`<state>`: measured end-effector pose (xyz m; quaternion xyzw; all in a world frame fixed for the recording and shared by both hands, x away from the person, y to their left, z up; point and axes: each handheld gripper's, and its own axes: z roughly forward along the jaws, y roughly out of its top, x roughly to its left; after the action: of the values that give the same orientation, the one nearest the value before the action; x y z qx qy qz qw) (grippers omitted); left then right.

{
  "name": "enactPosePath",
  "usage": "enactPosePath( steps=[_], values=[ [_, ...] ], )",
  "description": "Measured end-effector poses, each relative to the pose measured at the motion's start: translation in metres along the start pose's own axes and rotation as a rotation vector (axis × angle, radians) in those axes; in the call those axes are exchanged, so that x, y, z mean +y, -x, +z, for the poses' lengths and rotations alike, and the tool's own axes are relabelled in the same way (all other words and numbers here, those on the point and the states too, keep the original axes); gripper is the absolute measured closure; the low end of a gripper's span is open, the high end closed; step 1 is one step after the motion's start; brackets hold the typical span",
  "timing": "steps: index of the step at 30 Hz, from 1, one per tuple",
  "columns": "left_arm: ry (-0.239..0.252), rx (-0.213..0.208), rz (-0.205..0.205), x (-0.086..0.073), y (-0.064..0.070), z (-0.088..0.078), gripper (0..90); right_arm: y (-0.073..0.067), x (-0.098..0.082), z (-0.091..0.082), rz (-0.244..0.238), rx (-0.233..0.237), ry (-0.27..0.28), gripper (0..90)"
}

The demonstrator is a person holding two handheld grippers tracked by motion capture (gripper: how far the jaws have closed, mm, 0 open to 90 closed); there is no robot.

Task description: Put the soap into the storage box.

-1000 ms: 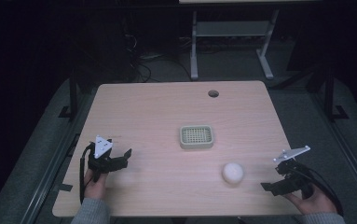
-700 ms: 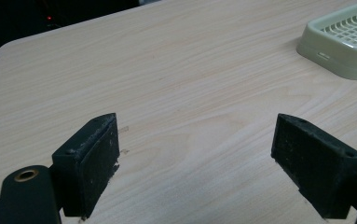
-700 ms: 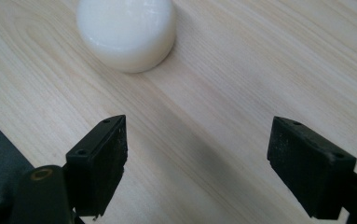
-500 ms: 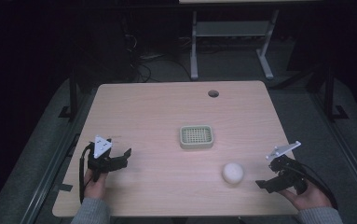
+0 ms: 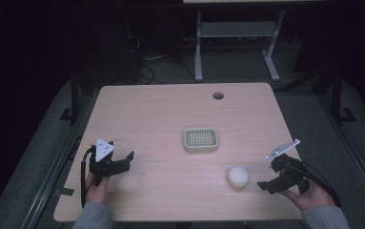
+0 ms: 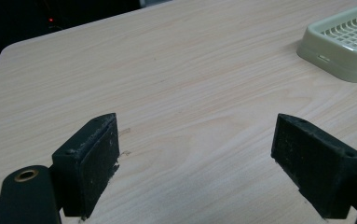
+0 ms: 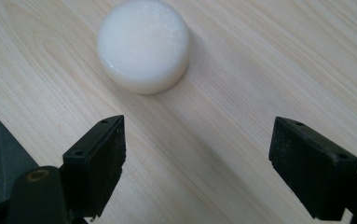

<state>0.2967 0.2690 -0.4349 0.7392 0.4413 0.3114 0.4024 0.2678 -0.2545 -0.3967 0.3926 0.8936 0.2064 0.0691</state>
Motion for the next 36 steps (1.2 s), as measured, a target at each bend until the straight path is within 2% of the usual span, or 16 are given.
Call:
enactPosePath(
  steps=[20,36],
  values=[
    [0.001,-0.001,0.0,0.001,0.0,-0.001,14.8,-0.008,0.026,0.006,-0.054,0.026,-0.039,17.0],
    [0.0,-0.003,0.003,0.001,0.0,-0.001,14.8,-0.013,0.039,0.015,-0.083,0.037,-0.064,16.5]
  ],
)
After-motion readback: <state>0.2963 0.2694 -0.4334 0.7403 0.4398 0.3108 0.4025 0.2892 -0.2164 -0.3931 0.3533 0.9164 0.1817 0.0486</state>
